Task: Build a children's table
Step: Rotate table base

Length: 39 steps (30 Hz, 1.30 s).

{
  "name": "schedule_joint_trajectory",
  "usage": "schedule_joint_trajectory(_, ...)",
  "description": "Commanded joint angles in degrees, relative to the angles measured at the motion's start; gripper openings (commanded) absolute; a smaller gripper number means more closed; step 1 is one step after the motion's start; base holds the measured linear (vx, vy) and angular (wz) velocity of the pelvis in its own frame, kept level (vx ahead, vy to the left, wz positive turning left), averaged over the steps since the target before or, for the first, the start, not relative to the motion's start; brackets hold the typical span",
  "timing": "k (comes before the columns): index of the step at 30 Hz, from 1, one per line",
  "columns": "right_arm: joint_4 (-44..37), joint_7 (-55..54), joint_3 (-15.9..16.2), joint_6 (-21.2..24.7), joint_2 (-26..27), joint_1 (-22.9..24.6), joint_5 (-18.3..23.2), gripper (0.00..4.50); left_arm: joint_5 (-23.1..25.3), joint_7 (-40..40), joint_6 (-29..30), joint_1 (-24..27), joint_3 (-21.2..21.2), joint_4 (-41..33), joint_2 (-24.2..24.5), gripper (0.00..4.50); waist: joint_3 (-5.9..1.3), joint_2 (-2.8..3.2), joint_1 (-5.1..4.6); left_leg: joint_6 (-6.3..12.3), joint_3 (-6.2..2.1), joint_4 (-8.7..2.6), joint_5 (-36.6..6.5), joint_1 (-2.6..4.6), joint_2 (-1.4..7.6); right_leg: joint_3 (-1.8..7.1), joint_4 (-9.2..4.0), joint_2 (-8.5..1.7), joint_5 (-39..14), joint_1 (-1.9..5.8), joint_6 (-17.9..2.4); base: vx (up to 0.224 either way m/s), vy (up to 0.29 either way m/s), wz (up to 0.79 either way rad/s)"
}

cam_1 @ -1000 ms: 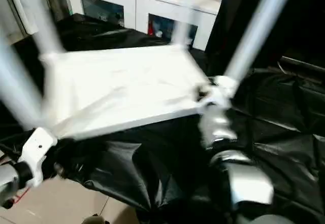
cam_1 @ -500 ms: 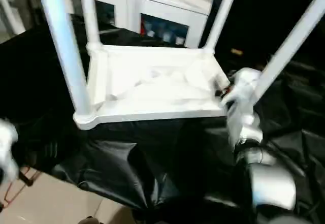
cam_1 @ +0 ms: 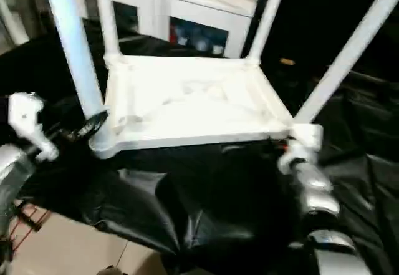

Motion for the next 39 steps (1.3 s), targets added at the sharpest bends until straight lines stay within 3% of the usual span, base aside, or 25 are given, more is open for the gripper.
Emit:
schedule_joint_trajectory(1,-0.78,-5.79,-1.91,0.84,-0.76,-0.29,0.46,3.15,-1.98,-0.58,-0.18,-2.3,-1.23,0.34,-1.15,4.43,-3.57,0.25,0.1,-1.7,0.82,-3.84,-14.1,0.4,-0.91,2.07,-4.53,-2.39,-9.17,2.61,-8.25,0.0,0.0,0.0)
schedule_joint_trajectory(2,-1.12,-7.3,-2.13,0.98,-0.73,-0.21,0.01,3.15,-2.36,-0.67,0.05,-2.91,-1.45,0.6,-1.66,4.43,-3.54,0.55,0.22,-1.83,0.83,-3.85,-13.82,0.38,-0.98,2.07,-4.45,-2.41,-9.39,2.52,-8.1,0.0,0.0,0.0)
schedule_joint_trajectory(4,-1.17,-7.57,-2.17,1.0,-0.73,-0.2,-0.07,3.15,-2.43,-0.68,0.09,-3.01,-1.49,0.64,-1.75,4.43,-3.59,0.53,0.09,-1.74,0.83,-3.79,-13.23,0.22,-0.99,2.05,-4.35,-2.37,-8.4,2.59,-8.01,0.0,0.0,0.0)
schedule_joint_trajectory(5,-1.96,-8.89,-2.01,1.84,-0.48,0.01,-0.67,3.15,-3.09,-1.4,0.37,-3.82,-2.05,1.26,-2.3,4.43,-3.63,0.12,0.07,-1.33,0.84,-3.74,-12.41,0.07,-1.03,2.06,-4.24,-2.37,-8.15,2.7,-7.74,0.0,0.0,0.0)
schedule_joint_trajectory(7,-1.83,-8.73,-0.66,4.33,0.28,-0.45,-1.48,3.15,-6.03,-5.02,3.72,-3.38,-3.1,-0.29,-1.68,4.43,-3.67,0.46,0.02,-1.09,0.92,-3.66,-11.48,0.11,-1.09,2.1,-4.07,-2.31,-7.07,2.62,-7.84,0.0,0.0,0.0)
schedule_joint_trajectory(9,1.02,-7.13,2.38,7.33,1.84,-2.58,-3.37,3.15,-12.91,-12.03,11.61,-0.93,-4.7,-5.6,0.7,4.43,-3.7,0.76,-0.17,-1.48,0.85,-3.75,-11.4,0.12,-1.05,2.02,-3.84,-2.28,-6.11,2.54,-8.87,0.0,0.0,0.0)
schedule_joint_trajectory(11,2.9,-6.27,3.43,7.7,2.65,-3.87,-4.11,3.15,-15.79,-14.17,14.83,0.22,-5.09,-8.17,1.77,4.43,-3.63,0.62,-0.54,-1.48,0.96,-3.75,-12.26,0.18,-0.95,2.02,-3.81,-2.21,-6.1,2.38,-9.87,0.0,0.0,0.0)
schedule_joint_trajectory(13,4.18,-5.77,4.11,7.76,3.33,-4.84,-4.6,3.15,-18.08,-15.42,17.29,0.94,-5.4,-10.04,2.63,4.43,-3.43,0.97,-0.41,-1.7,1.04,-3.8,-13.78,0.4,-0.81,2.11,-3.92,-2.29,-7.26,2.13,-10.29,0.0,0.0,0.0)
schedule_joint_trajectory(14,4.99,-5.03,4.48,7.66,4.07,-5.68,-4.73,3.15,-19.99,-15.96,19.14,1.21,-5.52,-11.44,3.17,4.43,-3.5,0.94,-0.39,-1.78,1.04,-3.81,-13.77,0.41,-0.82,2.13,-3.84,-2.25,-7.03,2.31,-10.21,0.0,0.0,0.0)
schedule_joint_trajectory(15,5.83,-4.24,5.16,7.61,4.94,-6.64,-5.03,3.15,-22.11,-16.59,21.27,1.4,-5.83,-12.93,3.82,4.43,-3.39,0.37,-0.34,-1.8,1.04,-3.93,-13.48,0.21,-0.88,2.11,-4.0,-2.17,-7.25,2.45,-9.9,0.0,0.0,0.0)
schedule_joint_trajectory(17,6.12,-3.84,5.52,7.6,5.26,-7.0,-5.24,3.15,-22.88,-16.89,22.14,1.47,-6.07,-13.54,4.11,4.43,-3.34,0.61,-0.28,-2.05,0.96,-3.95,-13.73,0.21,-0.88,2.14,-3.92,-2.32,-8.53,2.4,-9.42,0.0,0.0,0.0)
schedule_joint_trajectory(19,6.82,-1.62,6.98,7.95,6.99,-8.71,-6.02,3.15,-26.4,-18.53,26.36,1.88,-8.8,-17.38,5.15,4.43,-3.36,0.33,-0.5,-2.38,0.92,-4.0,-13.65,0.11,-0.82,2.16,-3.88,-2.35,-9.58,2.51,-8.96,0.0,0.0,0.0)
schedule_joint_trajectory(23,7.13,0.63,8.28,8.27,8.71,-10.14,-6.48,3.15,-28.98,-18.23,29.74,1.64,-12.37,-20.97,3.16,4.43,-3.41,0.51,-0.96,-2.84,0.83,-4.0,-12.41,-0.07,-0.79,2.17,-3.66,-2.36,-7.65,2.72,-9.21,0.0,0.0,0.0)
schedule_joint_trajectory(26,7.21,1.82,9.05,8.24,9.56,-10.59,-6.76,3.15,-29.17,-17.84,30.3,1.15,-14.03,-21.56,1.48,4.43,-3.4,0.31,-1.3,-2.66,0.99,-3.93,-11.81,-0.15,-0.8,2.29,-3.75,-2.36,-7.22,2.79,-9.27,0.0,0.0,0.0)
schedule_joint_trajectory(30,7.05,5.79,11.71,8.23,12.64,-11.28,-7.9,3.15,-28.82,-17.83,31.78,-2.6,-20.87,-20.47,-3.81,4.43,-3.35,0.38,-1.36,-2.77,0.92,-3.96,-11.95,-0.23,-0.75,2.35,-3.91,-2.44,-8.57,2.86,-8.78,0.0,0.0,0.0)
schedule_joint_trajectory(32,7.08,6.43,12.05,8.21,13.24,-11.4,-8.08,3.15,-29.05,-17.83,32.37,-3.57,-22.08,-20.16,-4.73,4.43,-3.5,0.37,-1.44,-2.72,0.96,-3.89,-11.21,-0.18,-0.74,2.38,-3.8,-2.42,-7.35,2.88,-8.87,0.0,0.0,0.0)
schedule_joint_trajectory(34,7.33,6.93,12.28,8.07,14.05,-11.52,-8.6,3.15,-27.16,-17.7,31.52,-5.37,-24.92,-18.86,-6.54,4.43,-3.56,0.4,-1.32,-2.58,1.04,-3.78,-10.23,-0.05,-0.76,2.42,-3.75,-2.4,-5.68,2.87,-9.25,0.0,0.0,0.0)
schedule_joint_trajectory(35,7.38,6.95,12.48,7.94,14.35,-11.49,-9.03,3.15,-23.58,-16.43,29.09,-6.72,-26.95,-16.45,-8.35,4.43,-3.57,0.29,-1.42,-2.58,0.95,-3.84,-9.78,-0.21,-0.72,2.38,-3.61,-2.39,-5.02,3.02,-9.35,0.0,0.0,0.0)
schedule_joint_trajectory(39,7.3,7.3,12.88,7.91,14.56,-11.41,-9.14,3.15,-16.66,-13.49,23.09,-9.34,-29.74,-10.19,-12.39,4.43,-3.47,0.26,-1.17,-2.21,0.97,-3.86,-10.95,-0.12,-0.75,2.44,-4.24,-2.54,-7.57,3.01,-8.22,0.0,0.0,0.0)
